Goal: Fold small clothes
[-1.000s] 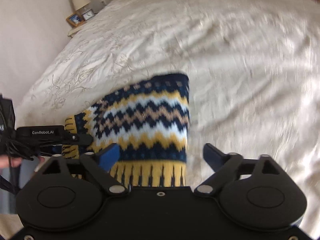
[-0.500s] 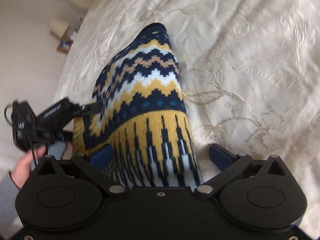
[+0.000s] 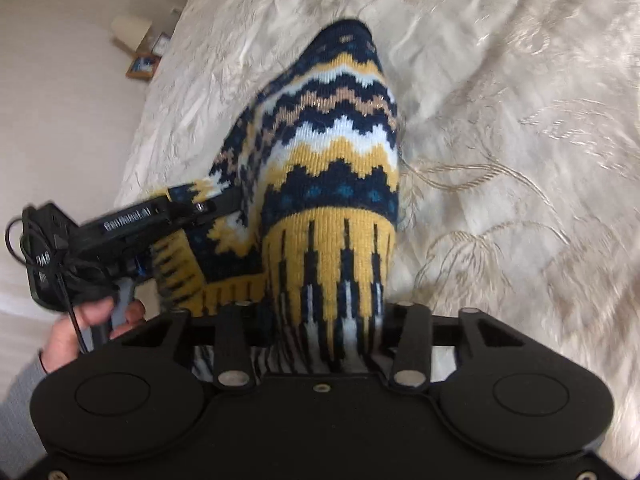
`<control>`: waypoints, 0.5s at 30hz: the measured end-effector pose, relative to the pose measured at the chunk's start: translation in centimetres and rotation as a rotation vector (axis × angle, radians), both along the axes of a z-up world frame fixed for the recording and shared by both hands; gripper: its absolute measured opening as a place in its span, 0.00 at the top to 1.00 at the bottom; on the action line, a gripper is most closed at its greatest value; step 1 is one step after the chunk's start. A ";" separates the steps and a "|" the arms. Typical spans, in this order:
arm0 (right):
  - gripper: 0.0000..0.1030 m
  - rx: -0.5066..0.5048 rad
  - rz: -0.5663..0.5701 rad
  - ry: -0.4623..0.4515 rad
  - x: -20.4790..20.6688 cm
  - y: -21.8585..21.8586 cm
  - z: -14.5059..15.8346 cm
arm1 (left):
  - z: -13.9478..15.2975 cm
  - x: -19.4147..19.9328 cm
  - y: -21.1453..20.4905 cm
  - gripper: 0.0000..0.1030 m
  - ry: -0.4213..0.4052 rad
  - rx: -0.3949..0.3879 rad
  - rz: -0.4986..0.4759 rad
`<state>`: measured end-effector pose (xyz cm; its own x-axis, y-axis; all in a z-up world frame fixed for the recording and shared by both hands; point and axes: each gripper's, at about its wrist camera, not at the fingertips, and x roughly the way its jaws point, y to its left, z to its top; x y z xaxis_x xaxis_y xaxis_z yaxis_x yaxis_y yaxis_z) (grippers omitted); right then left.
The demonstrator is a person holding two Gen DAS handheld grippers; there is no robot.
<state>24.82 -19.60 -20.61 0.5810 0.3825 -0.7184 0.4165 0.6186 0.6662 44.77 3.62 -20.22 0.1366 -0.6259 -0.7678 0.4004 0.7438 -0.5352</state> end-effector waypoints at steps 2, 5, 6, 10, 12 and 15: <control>0.55 -0.002 -0.019 -0.006 -1.0 0.2 1.2 | 1.1 -0.9 0.1 0.76 -0.015 -0.001 0.006; 0.56 0.001 -0.018 -0.018 -2.5 0.7 3.0 | 2.9 -2.5 0.1 0.78 -0.020 -0.010 -0.004; 0.56 -0.010 -0.011 -0.019 -3.1 0.9 3.7 | 3.5 -3.3 -0.1 0.78 -0.028 -0.014 -0.022; 0.56 -0.014 -0.044 0.007 -6.7 0.4 5.0 | 4.0 -6.7 -0.9 0.78 0.009 -0.018 -0.091; 0.56 -0.032 -0.053 0.031 -9.2 -0.2 5.2 | 3.9 -9.2 -1.4 0.79 0.037 -0.029 -0.120; 0.56 -0.033 -0.089 0.080 -13.8 -1.2 4.8 | 3.3 -13.1 -2.9 0.80 0.061 -0.022 -0.178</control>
<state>10.99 -20.76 -15.82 0.5520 0.3074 -0.7751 0.5220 0.5975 0.6087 31.71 0.75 -16.93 -0.0241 -0.6524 -0.7575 0.4906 0.6525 -0.5776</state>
